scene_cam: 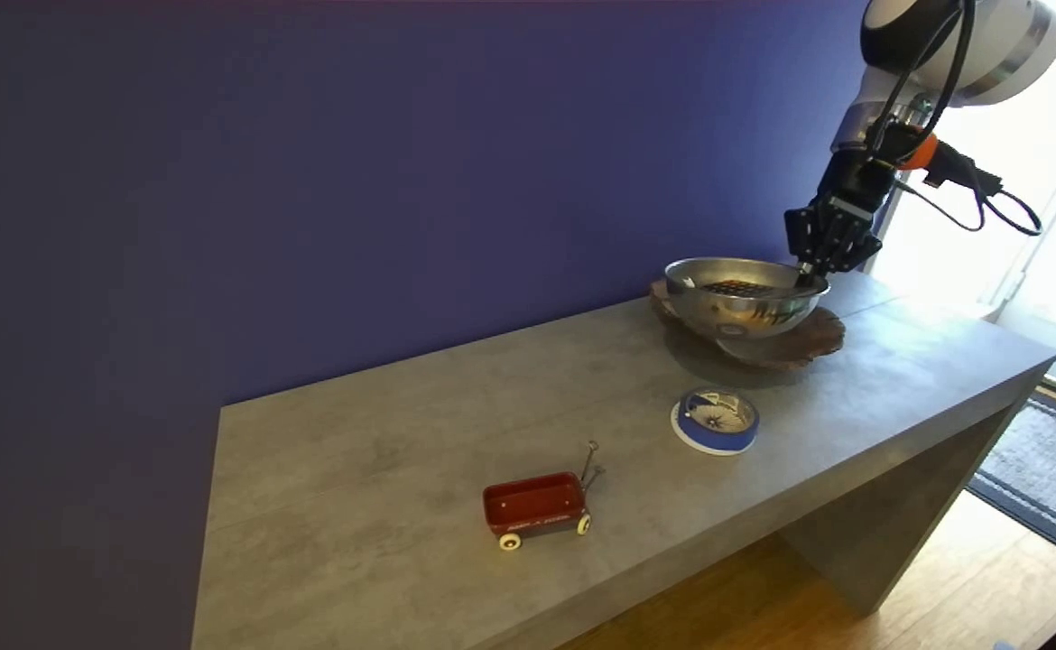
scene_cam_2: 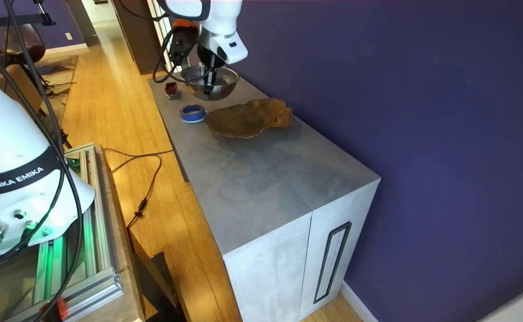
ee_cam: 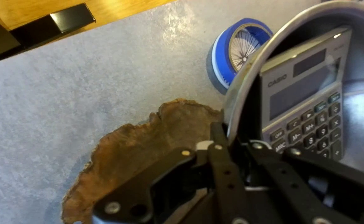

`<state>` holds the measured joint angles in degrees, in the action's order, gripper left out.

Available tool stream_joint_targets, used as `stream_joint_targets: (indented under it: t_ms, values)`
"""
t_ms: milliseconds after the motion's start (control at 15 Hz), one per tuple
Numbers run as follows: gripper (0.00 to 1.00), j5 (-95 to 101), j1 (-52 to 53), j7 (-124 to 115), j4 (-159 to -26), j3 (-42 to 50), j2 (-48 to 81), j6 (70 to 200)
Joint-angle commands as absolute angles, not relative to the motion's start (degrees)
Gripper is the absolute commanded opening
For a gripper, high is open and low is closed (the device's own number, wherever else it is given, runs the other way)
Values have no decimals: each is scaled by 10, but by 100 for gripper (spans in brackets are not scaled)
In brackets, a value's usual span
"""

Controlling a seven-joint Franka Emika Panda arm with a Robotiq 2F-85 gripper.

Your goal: Pick up the metallic dishpan and move it to the right of the wooden bowl

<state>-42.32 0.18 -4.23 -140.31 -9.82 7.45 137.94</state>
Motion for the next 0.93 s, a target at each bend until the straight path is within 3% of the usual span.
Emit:
stream_joint_targets:
  t_ms: [0, 400, 867]
  values:
    - [2, -422, -20, -56, -1406, -35, 81, 1379]
    - [2, -465, -107, -23, -1448, 71, 37, 1383]
    - [2, -504, -126, -86, -1483, 110, 56, 1559]
